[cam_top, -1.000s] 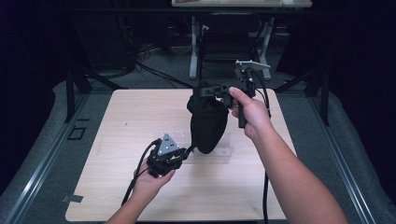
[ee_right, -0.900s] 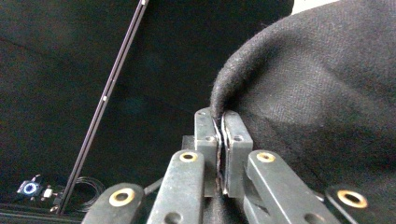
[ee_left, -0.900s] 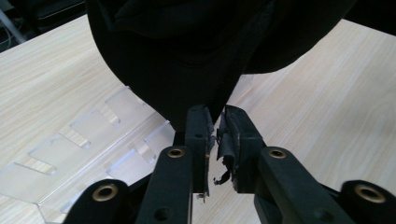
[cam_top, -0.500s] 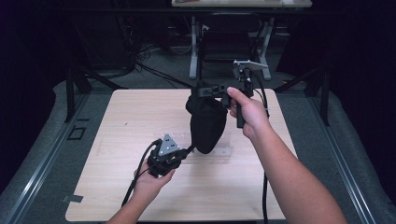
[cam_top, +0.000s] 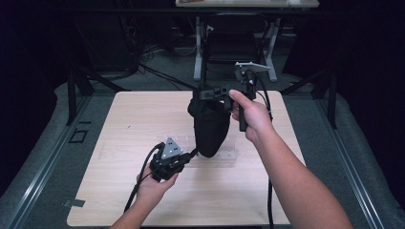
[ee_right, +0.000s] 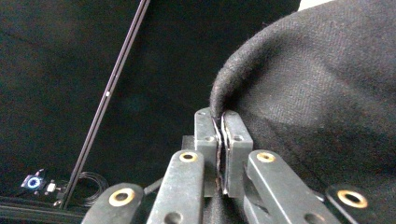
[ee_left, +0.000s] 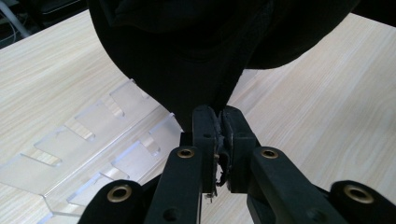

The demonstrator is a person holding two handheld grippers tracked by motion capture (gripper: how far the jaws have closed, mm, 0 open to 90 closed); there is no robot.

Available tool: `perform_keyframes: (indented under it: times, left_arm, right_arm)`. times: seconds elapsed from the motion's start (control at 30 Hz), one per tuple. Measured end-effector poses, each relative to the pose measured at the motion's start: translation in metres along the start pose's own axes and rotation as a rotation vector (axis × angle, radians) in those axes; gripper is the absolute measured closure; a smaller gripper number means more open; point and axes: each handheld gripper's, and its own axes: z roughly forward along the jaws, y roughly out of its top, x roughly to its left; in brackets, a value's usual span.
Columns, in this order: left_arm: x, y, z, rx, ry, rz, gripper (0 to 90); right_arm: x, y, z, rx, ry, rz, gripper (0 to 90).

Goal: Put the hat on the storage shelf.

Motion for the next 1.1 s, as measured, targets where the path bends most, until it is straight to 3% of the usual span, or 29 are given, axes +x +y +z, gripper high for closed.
perform_keyframes:
  times: [0.43,0.53,0.63,0.87,0.93,1.03,1.1]
  left_arm:
    - [0.004,-0.005,-0.001,0.006,-0.003,-0.020,86.1]
    - [0.007,-0.007,-0.001,-0.001,-0.014,-0.051,86.2]
    - [0.004,-0.007,-0.002,0.015,0.009,-0.018,86.4]
    - [0.008,-0.010,-0.002,0.022,0.018,-0.023,86.7]
    - [0.006,-0.011,-0.002,0.040,0.032,0.010,86.9]
    - [0.007,-0.015,-0.001,0.060,0.039,0.010,86.9]
    - [0.008,-0.018,0.001,0.076,0.065,0.032,86.9]
  right_arm:
    - [0.004,0.001,0.014,0.017,0.008,-0.010,85.8]
    - [0.005,0.000,0.017,0.024,0.018,-0.023,83.1]
    - [0.007,0.000,0.018,0.020,0.036,-0.029,82.1]
    - [0.010,0.000,0.011,0.012,0.010,-0.048,81.9]
    - [0.010,0.000,0.009,0.011,0.007,-0.052,81.9]
    - [0.008,-0.001,0.005,0.007,0.004,-0.050,81.9]
    - [0.006,-0.001,0.004,0.000,0.003,-0.048,82.0]
